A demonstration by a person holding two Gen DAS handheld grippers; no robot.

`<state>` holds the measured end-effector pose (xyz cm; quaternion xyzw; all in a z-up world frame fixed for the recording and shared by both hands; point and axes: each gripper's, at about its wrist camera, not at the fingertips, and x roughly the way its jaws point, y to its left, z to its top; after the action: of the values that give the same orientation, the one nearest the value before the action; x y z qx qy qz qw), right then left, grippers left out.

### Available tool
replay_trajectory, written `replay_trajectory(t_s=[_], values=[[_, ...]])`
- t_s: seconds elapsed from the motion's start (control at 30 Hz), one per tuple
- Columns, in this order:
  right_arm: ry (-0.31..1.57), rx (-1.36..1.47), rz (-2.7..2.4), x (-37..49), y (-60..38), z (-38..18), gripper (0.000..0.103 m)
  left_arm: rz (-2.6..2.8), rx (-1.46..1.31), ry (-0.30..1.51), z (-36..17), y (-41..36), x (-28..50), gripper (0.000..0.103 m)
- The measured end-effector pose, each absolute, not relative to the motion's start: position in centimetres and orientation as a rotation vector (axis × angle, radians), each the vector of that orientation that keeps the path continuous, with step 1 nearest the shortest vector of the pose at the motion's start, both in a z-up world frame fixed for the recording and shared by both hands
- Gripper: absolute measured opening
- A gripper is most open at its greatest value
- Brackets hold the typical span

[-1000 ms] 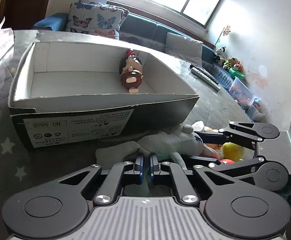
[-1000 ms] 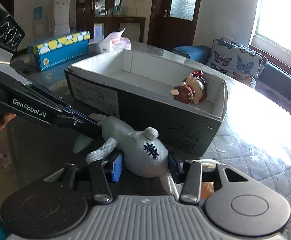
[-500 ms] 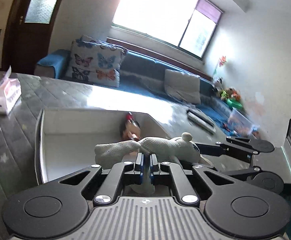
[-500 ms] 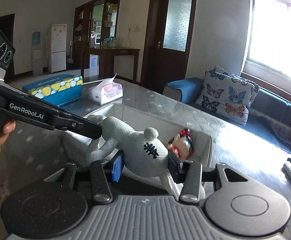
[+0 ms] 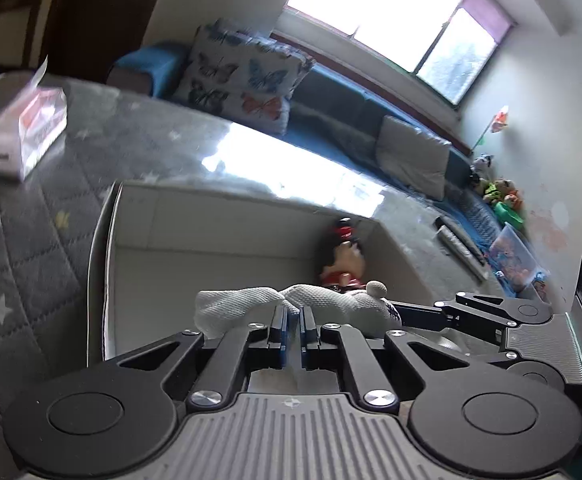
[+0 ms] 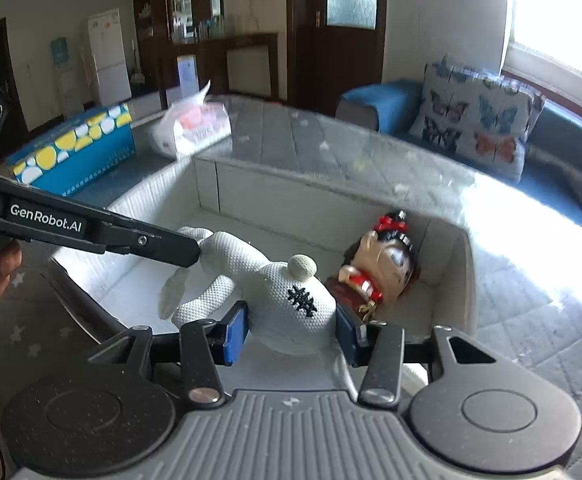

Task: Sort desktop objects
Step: 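Carry the rabbit plush into the box and open the left tool, then move the left tool to the round red toy and grasp it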

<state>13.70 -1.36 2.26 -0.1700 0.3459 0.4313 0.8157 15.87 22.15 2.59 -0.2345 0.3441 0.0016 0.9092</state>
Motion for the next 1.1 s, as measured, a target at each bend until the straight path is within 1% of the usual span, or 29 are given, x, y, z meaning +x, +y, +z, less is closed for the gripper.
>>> replay_trajectory(t_s=[0.1,0.17,0.33,0.5,0.57,0.6,0.77,1.1], values=[[0.759,-0.359,0.921,13.8,-0.9,1.4,0.052,0.024,-0.473,0.738,1.9,22.2,16.1,0.007],[0.763,-0.348,0.921,13.7,-1.1,1.2,0.052,0.029,-0.470,0.745,1.8,22.1,15.9,0.007],[0.716,-0.306,0.921,12.7,-2.4,2.8,0.053,0.042,-0.447,0.736,2.4,21.3,15.2,0.009],[0.665,-0.281,0.922,10.4,-4.9,4.6,0.053,0.030,-0.388,0.694,4.4,19.6,13.9,0.016],[0.649,-0.270,0.917,9.1,-6.2,5.2,0.055,0.013,-0.366,0.676,5.1,18.7,13.1,0.019],[0.642,-0.264,0.914,8.4,-6.9,5.5,0.056,0.003,-0.359,0.670,5.3,18.2,12.7,0.020],[0.629,-0.249,0.887,5.0,-10.6,5.9,0.056,-0.056,-0.341,0.664,5.9,15.4,10.7,0.022],[0.674,-0.256,0.846,-1.0,-15.4,4.1,0.057,-0.230,-0.312,0.723,4.4,9.0,7.8,0.025]])
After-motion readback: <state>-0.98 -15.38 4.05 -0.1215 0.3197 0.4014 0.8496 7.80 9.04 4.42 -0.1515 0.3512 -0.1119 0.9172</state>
